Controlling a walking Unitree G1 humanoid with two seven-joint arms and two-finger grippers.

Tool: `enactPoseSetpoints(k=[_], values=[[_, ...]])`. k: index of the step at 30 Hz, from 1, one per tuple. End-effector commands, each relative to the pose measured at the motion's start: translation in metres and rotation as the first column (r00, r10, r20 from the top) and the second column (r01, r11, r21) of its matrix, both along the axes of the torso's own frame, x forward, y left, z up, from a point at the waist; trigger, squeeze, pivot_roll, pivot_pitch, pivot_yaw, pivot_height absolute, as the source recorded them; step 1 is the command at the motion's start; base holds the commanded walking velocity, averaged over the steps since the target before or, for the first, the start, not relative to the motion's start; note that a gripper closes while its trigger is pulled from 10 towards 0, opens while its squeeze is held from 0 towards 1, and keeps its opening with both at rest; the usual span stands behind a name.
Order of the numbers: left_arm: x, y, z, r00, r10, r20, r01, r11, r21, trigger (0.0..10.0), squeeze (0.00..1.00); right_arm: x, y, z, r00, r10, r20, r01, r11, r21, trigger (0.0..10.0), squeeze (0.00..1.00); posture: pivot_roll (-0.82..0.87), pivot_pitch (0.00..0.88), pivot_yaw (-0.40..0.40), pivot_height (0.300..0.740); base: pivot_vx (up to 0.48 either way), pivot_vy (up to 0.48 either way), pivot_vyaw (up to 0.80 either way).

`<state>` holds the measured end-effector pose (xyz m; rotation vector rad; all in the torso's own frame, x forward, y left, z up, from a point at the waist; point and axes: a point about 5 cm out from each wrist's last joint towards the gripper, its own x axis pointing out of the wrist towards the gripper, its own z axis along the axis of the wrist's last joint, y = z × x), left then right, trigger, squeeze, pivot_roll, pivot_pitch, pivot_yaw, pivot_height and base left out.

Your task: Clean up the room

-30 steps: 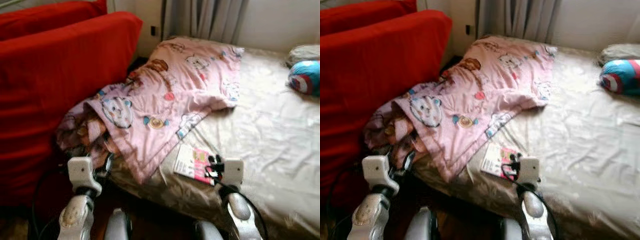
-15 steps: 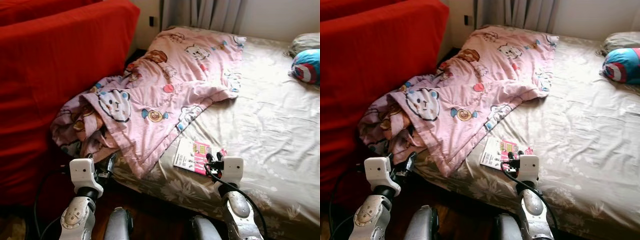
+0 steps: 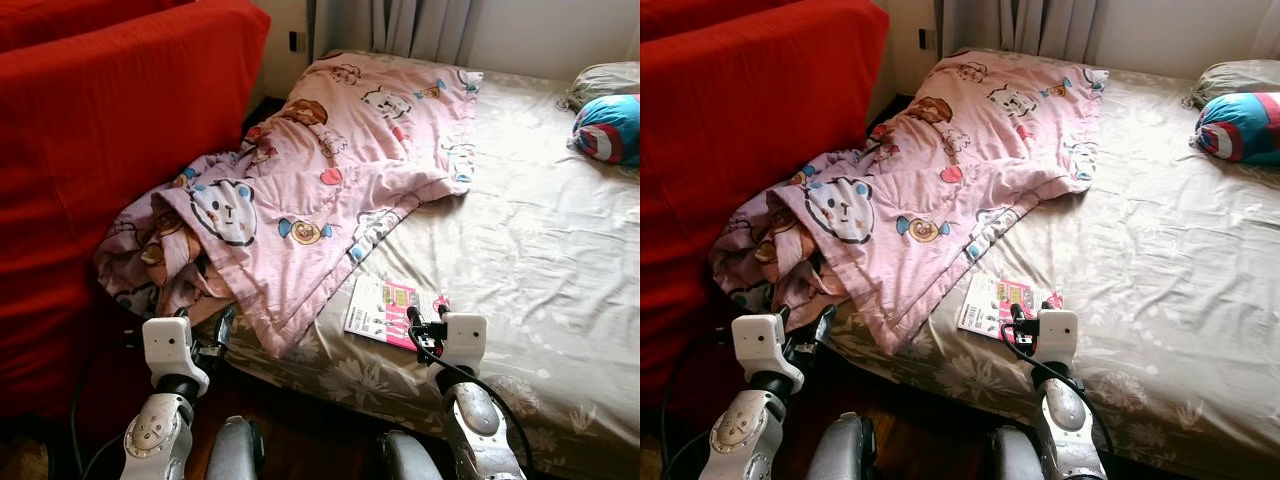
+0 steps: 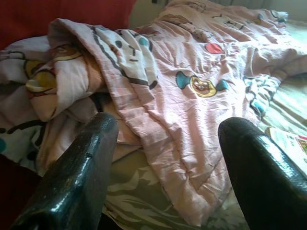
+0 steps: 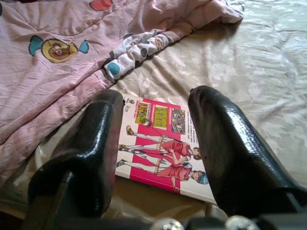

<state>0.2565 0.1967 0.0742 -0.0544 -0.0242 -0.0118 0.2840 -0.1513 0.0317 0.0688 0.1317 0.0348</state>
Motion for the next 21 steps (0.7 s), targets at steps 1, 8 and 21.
enactPoseSetpoints(k=[1,8,21], values=[[-0.0022,-0.0006,-0.0008,1.0,-0.005,-0.01,0.005,1.0,-0.001,10.0,0.0,-0.0012,-0.0006,-0.0038,1.0,-0.004,-0.021,0.004,1.0,-0.002,10.0,0.0,-0.03,0.131,-0.029,0.627,0.0,0.0,0.0],[-0.0015,-0.0004,-0.0002,1.0,-0.004,-0.008,0.004,1.0,-0.002,10.0,0.0,-0.0005,-0.0017,-0.007,0.998,-0.021,-0.055,0.022,1.0,0.012,10.0,0.0,-0.03,0.13,-0.028,0.627,0.07,0.0,0.0],[-0.0013,-0.0012,0.0,1.0,0.0,-0.006,0.0,1.0,-0.002,10.0,0.0,-0.0004,0.0,-0.006,0.999,-0.011,-0.039,0.012,1.0,0.019,10.0,0.0,-0.03,0.132,-0.032,0.614,0.247,0.0,-0.07]])
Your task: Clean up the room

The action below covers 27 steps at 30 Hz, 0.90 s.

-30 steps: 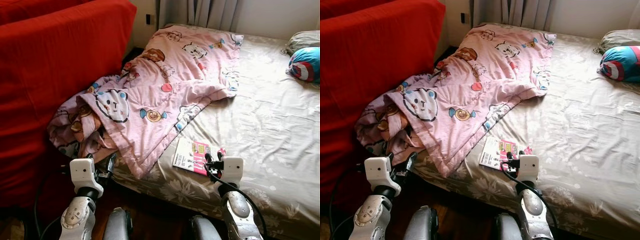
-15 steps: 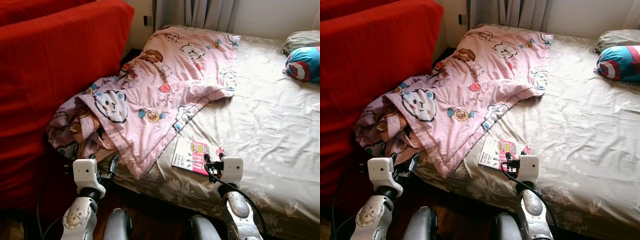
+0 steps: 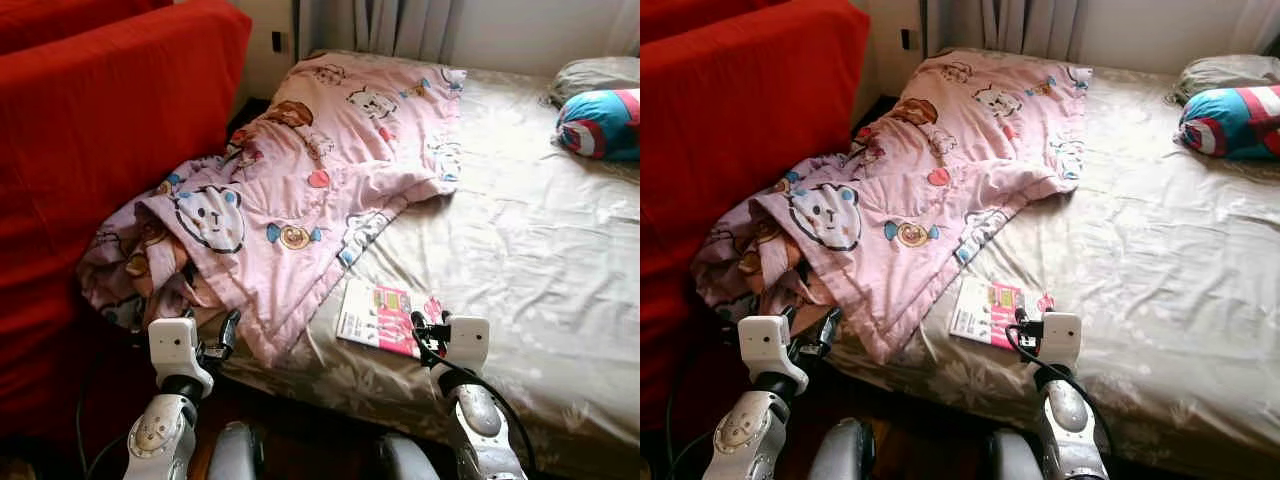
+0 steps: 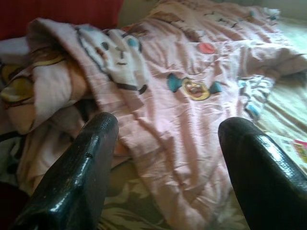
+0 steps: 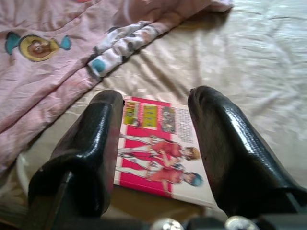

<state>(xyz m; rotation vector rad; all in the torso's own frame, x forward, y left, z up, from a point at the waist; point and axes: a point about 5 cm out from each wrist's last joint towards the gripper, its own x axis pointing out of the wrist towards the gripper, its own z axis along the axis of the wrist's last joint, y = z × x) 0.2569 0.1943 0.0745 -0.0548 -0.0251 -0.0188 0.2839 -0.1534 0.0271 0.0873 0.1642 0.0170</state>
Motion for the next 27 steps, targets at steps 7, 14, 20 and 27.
enactPoseSetpoints(k=[7,14,20,27], values=[[-0.0013,0.0009,-0.0004,1.0,0.006,-0.007,-0.006,1.0,-0.002,10.0,0.0,0.0001,0.0028,-0.001,1.0,0.01,-0.005,-0.01,1.0,0.003,10.0,0.0,-0.03,0.133,-0.033,0.614,0.275,0.0,0.0],[-0.0006,0.0009,0.0004,1.0,0.012,-0.003,-0.012,1.0,-0.011,10.0,0.0,0.0004,0.0026,-0.0012,1.0,0.008,-0.007,-0.008,1.0,0.001,10.0,0.0,-0.03,0.135,-0.033,0.614,0.08,0.0,0.0],[0.0009,0.0005,0.0015,1.0,0.007,0.0,-0.007,1.0,-0.008,10.0,0.0,0.0007,0.0035,-0.0018,1.0,0.007,-0.01,-0.007,1.0,0.001,10.0,0.0,-0.03,0.14,-0.03,0.614,0.0,0.0,0.0],[0.0,0.0005,0.0019,1.0,0.005,-0.001,-0.005,1.0,-0.007,10.0,0.0,0.0022,0.0022,-0.0017,1.0,-0.001,-0.016,0.001,1.0,-0.004,10.0,0.0,-0.03,0.149,-0.027,0.614,0.0,0.0,0.0]])
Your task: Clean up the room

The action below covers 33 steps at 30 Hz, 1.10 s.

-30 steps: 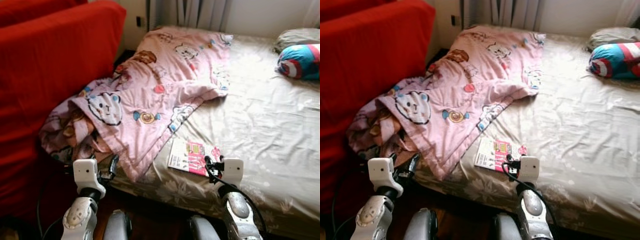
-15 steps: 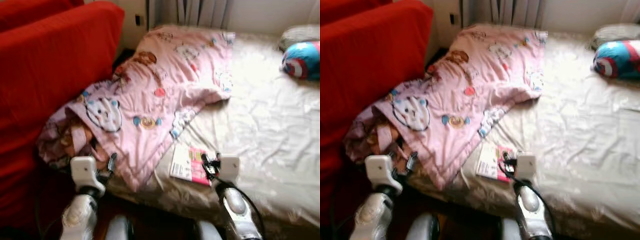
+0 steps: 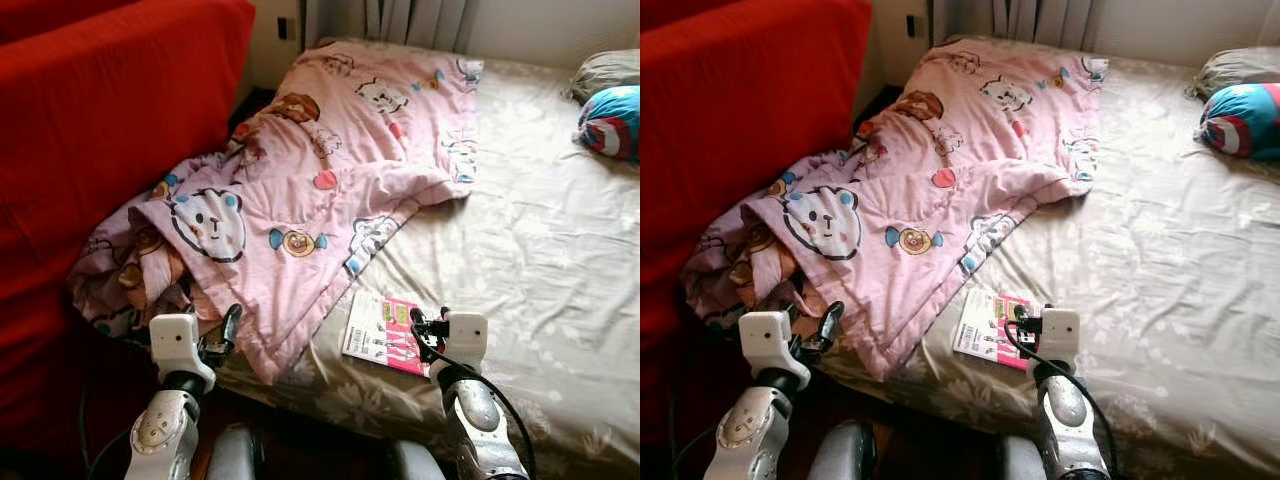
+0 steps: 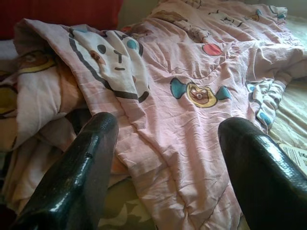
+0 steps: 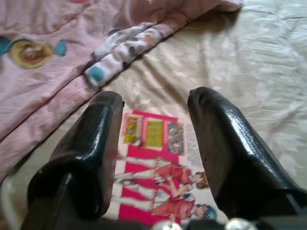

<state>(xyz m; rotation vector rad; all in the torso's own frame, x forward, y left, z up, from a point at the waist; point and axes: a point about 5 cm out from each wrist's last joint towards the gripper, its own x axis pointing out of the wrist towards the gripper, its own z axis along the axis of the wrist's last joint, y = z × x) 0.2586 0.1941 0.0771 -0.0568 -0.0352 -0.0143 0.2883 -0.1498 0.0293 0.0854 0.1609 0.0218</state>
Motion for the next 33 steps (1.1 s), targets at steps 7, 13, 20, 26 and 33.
enactPoseSetpoints(k=[7,13,20,26,33], values=[[-0.002,0.001,-0.002,1.0,-0.004,-0.015,0.005,1.0,0.004,10.0,0.0,-0.001,-0.005,-0.007,0.999,-0.02,-0.04,0.019,1.0,-0.021,10.0,0.0,-0.02,0.162,-0.022,0.569,0.0,0.0,0.0],[-0.005,0.004,-0.001,1.0,-0.007,-0.021,0.007,1.0,0.025,10.0,0.0,0.008,-0.021,-0.009,0.986,-0.133,-0.097,0.136,0.991,0.02,10.0,0.0,0.0,0.173,-0.011,0.564,0.0,0.0,0.0],[-0.01,0.01,0.001,1.0,-0.006,-0.026,0.007,0.999,0.043,10.0,0.0,0.016,-0.036,-0.008,0.96,-0.234,-0.155,0.257,0.954,0.152,10.0,0.0,0.04,0.198,0.019,0.564,0.0,0.0,0.0],[-0.017,0.014,0.002,0.999,-0.017,-0.046,0.02,0.997,0.071,10.0,0.0,0.024,-0.046,-0.005,0.944,-0.271,-0.189,0.316,0.907,0.278,10.0,0.0,0.06,0.225,0.052,0.564,0.0,0.0,0.0],[-0.027,0.018,0.004,0.997,-0.029,-0.07,0.036,0.995,0.097,10.0,0.0,0.026,-0.047,-0.005,0.949,-0.247,-0.194,0.307,0.857,0.413,10.0,0.0,0.09,0.252,0.081,0.564,0.0,0.0,0.0]])
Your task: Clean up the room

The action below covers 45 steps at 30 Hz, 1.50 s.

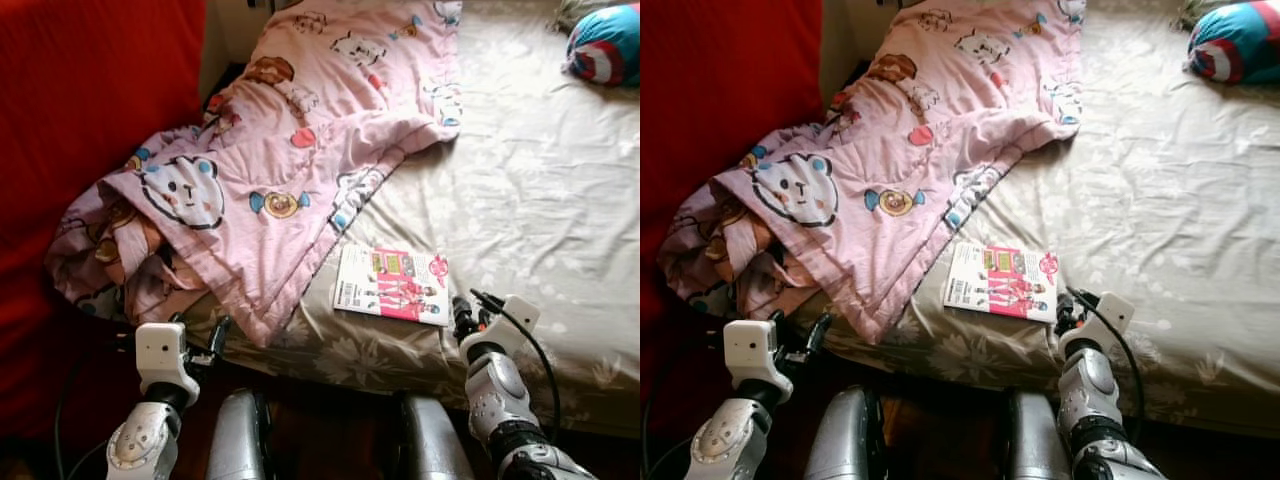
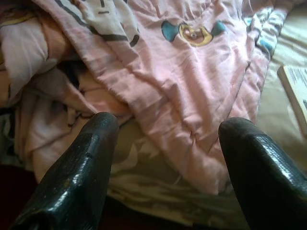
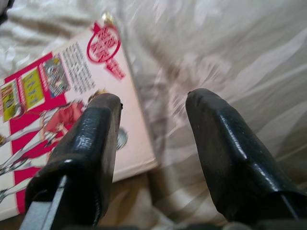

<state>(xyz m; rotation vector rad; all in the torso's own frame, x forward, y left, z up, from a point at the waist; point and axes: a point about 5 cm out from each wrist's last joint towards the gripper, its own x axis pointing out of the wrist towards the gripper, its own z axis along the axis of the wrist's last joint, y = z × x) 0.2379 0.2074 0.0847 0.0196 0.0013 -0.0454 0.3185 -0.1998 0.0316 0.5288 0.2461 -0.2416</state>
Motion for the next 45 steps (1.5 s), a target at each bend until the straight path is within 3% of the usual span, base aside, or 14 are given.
enactPoseSetpoints(k=[1,11,19,29,32,45], values=[[-0.007,0.005,-0.004,0.999,-0.001,-0.034,0.001,1.0,0.023,10.0,0.0,-0.004,0.003,-0.007,1.0,0.006,-0.023,-0.005,0.999,0.043,10.0,0.0,0.09,0.252,0.081,0.564,0.0,0.0,0.0],[-0.019,0.009,0.0,0.998,-0.014,-0.067,0.017,0.998,0.056,10.0,0.0,-0.003,0.005,-0.008,0.998,0.056,0.018,-0.058,0.986,0.153,10.0,0.0,0.12,0.287,0.109,0.564,0.0,0.0,0.0],[-0.027,0.01,0.003,0.997,-0.018,-0.078,0.023,0.997,0.067,10.0,0.0,-0.009,0.001,-0.014,0.999,0.025,0.042,-0.037,0.95,0.311,10.0,0.0,0.15,0.3,0.118,0.564,0.0,0.0,0.0],[-0.034,0.01,0.005,0.996,-0.012,-0.093,0.019,0.997,0.076,10.0,0.0,-0.008,-0.01,-0.009,0.993,-0.049,0.11,-0.003,0.902,0.432,10.0,0.0,0.17,0.319,0.131,0.564,0.0,0.0,0.0],[-0.033,0.008,0.007,0.995,-0.013,-0.095,0.02,0.997,0.074,10.0,0.0,-0.006,-0.008,-0.007,0.988,-0.05,0.145,-0.027,0.872,0.489,10.0,0.0,0.18,0.324,0.132,0.564,0.0,0.0,0.0],[-0.036,0.008,0.008,0.994,-0.013,-0.104,0.022,0.997,0.08,10.0,0.0,-0.002,0.015,-0.005,0.982,0.038,0.184,-0.134,0.83,0.541,10.0,0.0,0.19,0.332,0.135,0.564,0.0,0.0,0.0]])
